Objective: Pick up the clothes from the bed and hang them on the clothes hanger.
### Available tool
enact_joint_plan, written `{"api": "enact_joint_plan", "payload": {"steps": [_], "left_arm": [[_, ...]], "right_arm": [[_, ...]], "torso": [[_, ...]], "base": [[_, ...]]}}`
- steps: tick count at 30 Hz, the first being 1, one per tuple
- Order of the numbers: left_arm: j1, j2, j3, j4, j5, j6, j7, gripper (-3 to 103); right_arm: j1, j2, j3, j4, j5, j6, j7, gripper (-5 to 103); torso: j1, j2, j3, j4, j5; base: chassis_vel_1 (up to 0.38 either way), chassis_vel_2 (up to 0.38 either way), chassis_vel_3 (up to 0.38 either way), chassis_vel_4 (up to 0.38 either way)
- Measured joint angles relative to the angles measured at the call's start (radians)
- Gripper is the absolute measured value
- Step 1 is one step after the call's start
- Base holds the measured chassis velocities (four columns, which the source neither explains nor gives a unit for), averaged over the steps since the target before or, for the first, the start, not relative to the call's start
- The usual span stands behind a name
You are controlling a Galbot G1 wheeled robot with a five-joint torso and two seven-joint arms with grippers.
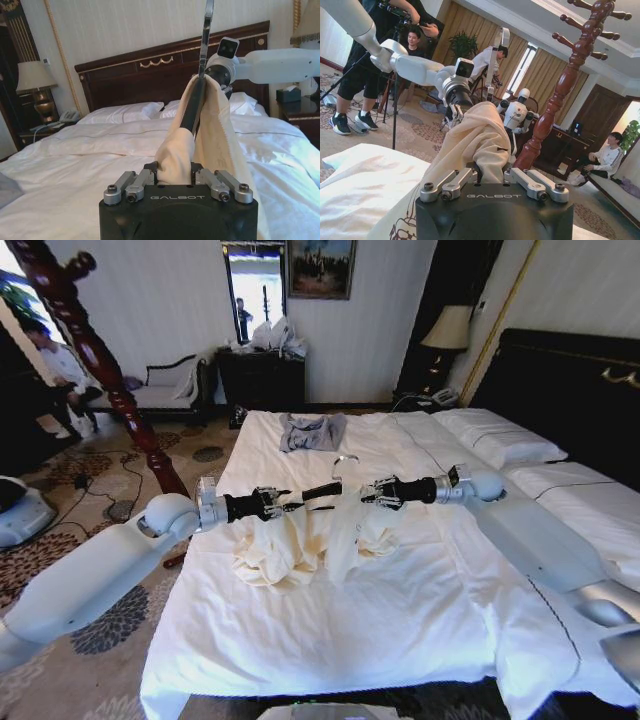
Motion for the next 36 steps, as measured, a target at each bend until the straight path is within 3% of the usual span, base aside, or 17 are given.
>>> {"api": "enact_joint_plan", "payload": {"steps": [10, 12, 17, 18, 22, 24, 29, 34, 36], "left_arm": [[0.009, 0.003, -0.02, -0.014, -0.033, 0.004, 0.036, 26], [0.01, 0.002, -0.021, -0.016, -0.036, 0.003, 0.039, 26], [0.01, 0.005, -0.049, -0.017, -0.045, 0.002, 0.043, 22], [0.01, 0.005, -0.049, -0.017, -0.045, 0.002, 0.043, 22], [0.02, 0.011, -0.078, -0.016, -0.047, -0.001, 0.044, 22], [0.022, 0.011, -0.088, -0.014, -0.047, -0.002, 0.042, 21], [0.042, 0.026, -0.157, -0.007, -0.067, -0.003, 0.03, 20], [0.048, 0.052, -0.223, -0.008, -0.113, -0.001, -0.007, 20], [0.044, 0.053, -0.266, -0.005, -0.147, 0.008, -0.053, 20]], "right_arm": [[0.0, -0.012, -0.004, 0.005, 0.009, 0.013, 0.045, 15], [0.0, -0.013, -0.005, 0.005, 0.014, 0.013, 0.054, 19], [-0.002, -0.024, -0.006, -0.001, 0.061, 0.013, 0.059, 41], [-0.002, -0.024, -0.006, -0.001, 0.061, 0.013, 0.059, 41], [-0.013, -0.043, 0.007, -0.007, 0.067, 0.008, 0.043, 63], [-0.017, -0.048, 0.013, -0.008, 0.067, 0.008, 0.038, 63], [-0.033, -0.077, 0.057, -0.023, 0.083, 0.011, 0.038, 84], [-0.064, -0.096, 0.129, -0.033, 0.117, 0.01, 0.064, 98], [-0.092, -0.097, 0.176, -0.029, 0.118, 0.016, 0.095, 100]], "torso": [[0.0, 0.0, 0.0, 0.0001, 0.0001], [0.0, 0.0, 0.0, 0.0001, 0.0], [0.0, 0.0, 0.0, 0.0001, 0.0], [0.0, 0.0, 0.0, 0.0001, 0.0], [0.0, 0.0, 0.0, 0.0, 0.0001], [0.0, 0.0, 0.0, -0.0001, 0.0], [0.0, 0.0, 0.0, -0.0003, -0.0001], [0.0, 0.0, 0.0, 0.0003, -0.0002], [0.0, 0.0, 0.0, -0.0003, -0.0001]], "base": [[0.0, 0.0, 0.0, 0.0], [0.0, 0.0, 0.0, 0.0], [0.0, 0.0, 0.0, 0.0], [0.0, 0.0, 0.0, 0.0], [0.0, 0.0, 0.0, 0.0], [0.0, 0.0, 0.0, 0.0], [0.0, 0.0, 0.0, 0.0], [0.0, 0.0, 0.0, 0.0], [0.0, 0.0, 0.0, 0.0]]}}
